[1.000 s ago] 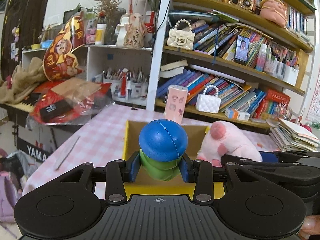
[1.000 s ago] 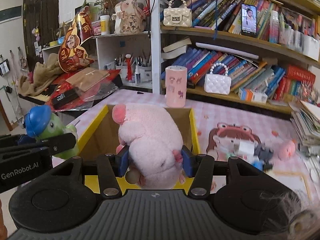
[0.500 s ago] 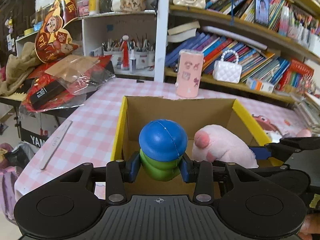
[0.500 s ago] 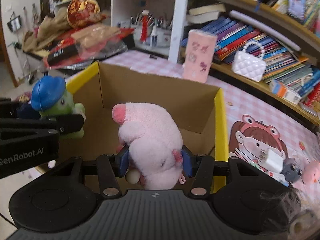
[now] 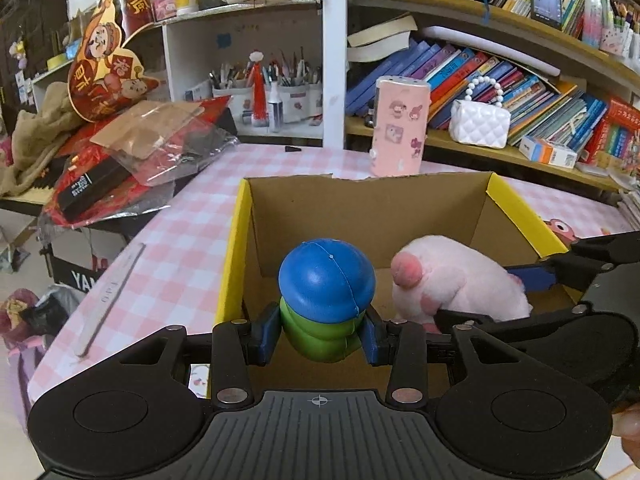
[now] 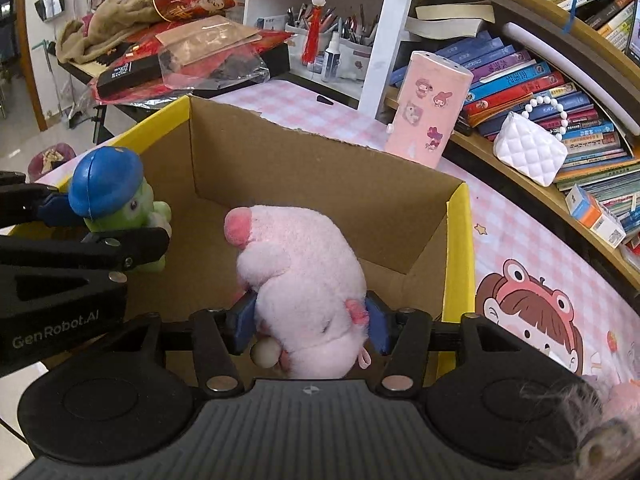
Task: Organize objects
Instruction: 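Open the left tool dropping the figure while the right tool releases the pig into the box, then move both tools back toward the remaining toys on the table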
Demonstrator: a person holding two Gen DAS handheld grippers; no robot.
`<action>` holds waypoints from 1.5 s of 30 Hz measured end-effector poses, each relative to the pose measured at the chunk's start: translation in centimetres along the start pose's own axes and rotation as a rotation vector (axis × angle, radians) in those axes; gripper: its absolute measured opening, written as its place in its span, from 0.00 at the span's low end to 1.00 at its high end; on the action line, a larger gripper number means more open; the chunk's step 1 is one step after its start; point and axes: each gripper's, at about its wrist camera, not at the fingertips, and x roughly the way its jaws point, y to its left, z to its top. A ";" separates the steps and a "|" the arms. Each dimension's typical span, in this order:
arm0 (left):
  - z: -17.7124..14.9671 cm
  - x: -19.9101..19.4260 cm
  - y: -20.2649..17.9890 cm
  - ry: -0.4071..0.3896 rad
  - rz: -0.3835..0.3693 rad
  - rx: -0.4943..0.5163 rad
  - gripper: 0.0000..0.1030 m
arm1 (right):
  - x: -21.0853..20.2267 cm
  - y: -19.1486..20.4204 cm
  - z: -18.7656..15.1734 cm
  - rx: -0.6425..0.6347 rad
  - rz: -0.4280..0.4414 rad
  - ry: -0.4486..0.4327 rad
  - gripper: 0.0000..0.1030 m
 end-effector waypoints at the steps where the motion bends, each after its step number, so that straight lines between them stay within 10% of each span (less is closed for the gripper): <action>1: 0.1 0.0 0.1 0.001 -0.002 -0.006 0.42 | -0.1 0.0 0.0 0.002 -0.002 -0.003 0.55; 6: 0.4 -1.9 0.3 -0.061 -0.019 -0.037 0.66 | -1.7 -0.3 -0.3 0.034 -0.002 -0.063 0.55; 23: -2.8 -11.5 2.7 -0.186 0.001 -0.152 0.77 | -12.4 0.9 -3.3 0.202 -0.066 -0.232 0.59; 45: -12.3 -16.4 1.8 -0.011 0.006 -0.051 0.87 | -18.1 6.5 -14.7 0.262 -0.136 -0.090 0.67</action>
